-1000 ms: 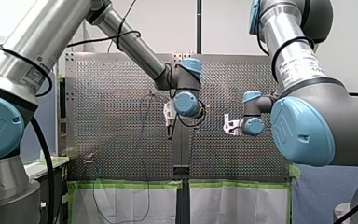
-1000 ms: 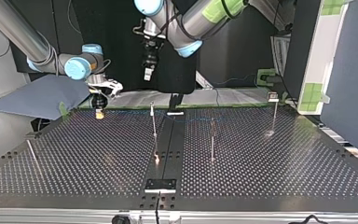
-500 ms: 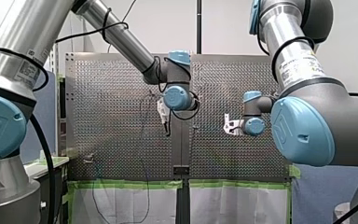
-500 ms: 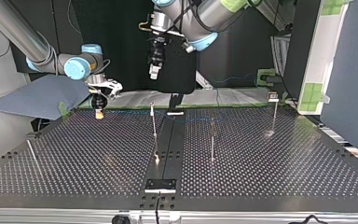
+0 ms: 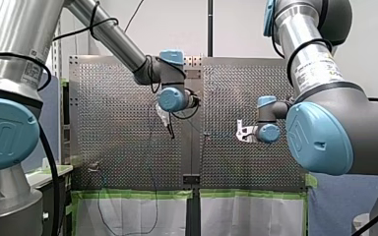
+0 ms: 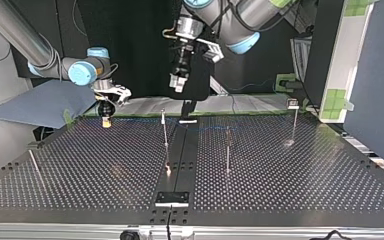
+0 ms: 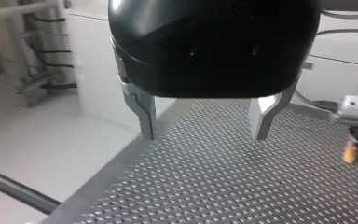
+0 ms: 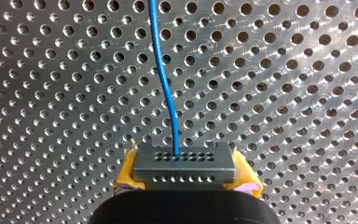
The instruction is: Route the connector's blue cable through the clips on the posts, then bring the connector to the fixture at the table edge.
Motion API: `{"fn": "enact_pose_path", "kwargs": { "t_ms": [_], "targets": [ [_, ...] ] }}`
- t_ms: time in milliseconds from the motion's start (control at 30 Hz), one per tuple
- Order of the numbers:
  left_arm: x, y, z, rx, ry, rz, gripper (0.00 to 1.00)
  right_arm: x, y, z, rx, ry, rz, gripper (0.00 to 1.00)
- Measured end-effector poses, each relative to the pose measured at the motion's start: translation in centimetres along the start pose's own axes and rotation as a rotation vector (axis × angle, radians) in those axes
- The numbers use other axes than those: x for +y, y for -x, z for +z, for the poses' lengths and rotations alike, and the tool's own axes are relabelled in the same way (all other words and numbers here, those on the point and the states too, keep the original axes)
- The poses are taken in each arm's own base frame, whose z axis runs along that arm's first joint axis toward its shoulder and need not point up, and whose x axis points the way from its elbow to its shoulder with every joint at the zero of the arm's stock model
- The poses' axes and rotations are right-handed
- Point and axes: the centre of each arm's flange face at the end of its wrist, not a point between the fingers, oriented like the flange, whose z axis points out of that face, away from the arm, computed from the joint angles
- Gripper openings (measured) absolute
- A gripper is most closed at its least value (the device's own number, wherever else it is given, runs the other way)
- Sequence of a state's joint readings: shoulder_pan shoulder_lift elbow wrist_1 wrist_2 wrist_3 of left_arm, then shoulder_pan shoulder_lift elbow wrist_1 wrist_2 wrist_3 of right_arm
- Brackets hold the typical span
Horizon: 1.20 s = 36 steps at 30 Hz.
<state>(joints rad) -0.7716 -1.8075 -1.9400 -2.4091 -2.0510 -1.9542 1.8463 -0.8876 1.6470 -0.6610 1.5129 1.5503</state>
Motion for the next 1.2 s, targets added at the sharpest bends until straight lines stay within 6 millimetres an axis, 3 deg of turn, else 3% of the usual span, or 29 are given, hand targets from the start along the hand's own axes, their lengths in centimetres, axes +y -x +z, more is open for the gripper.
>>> {"fn": "enact_pose_path", "kwargs": {
  "t_ms": [600,1200],
  "targets": [
    [1.1,3.5,-3.8,-0.119,-0.028,-0.079,0.98,-0.1,0.0,0.0,-0.005,-0.002,0.001,0.0],
    [4.6,0.5,-8.3,-0.063,0.029,-0.021,0.98,-0.5,-0.3,0.1,-0.019,-0.005,-0.004,0.0]
  ]
}}
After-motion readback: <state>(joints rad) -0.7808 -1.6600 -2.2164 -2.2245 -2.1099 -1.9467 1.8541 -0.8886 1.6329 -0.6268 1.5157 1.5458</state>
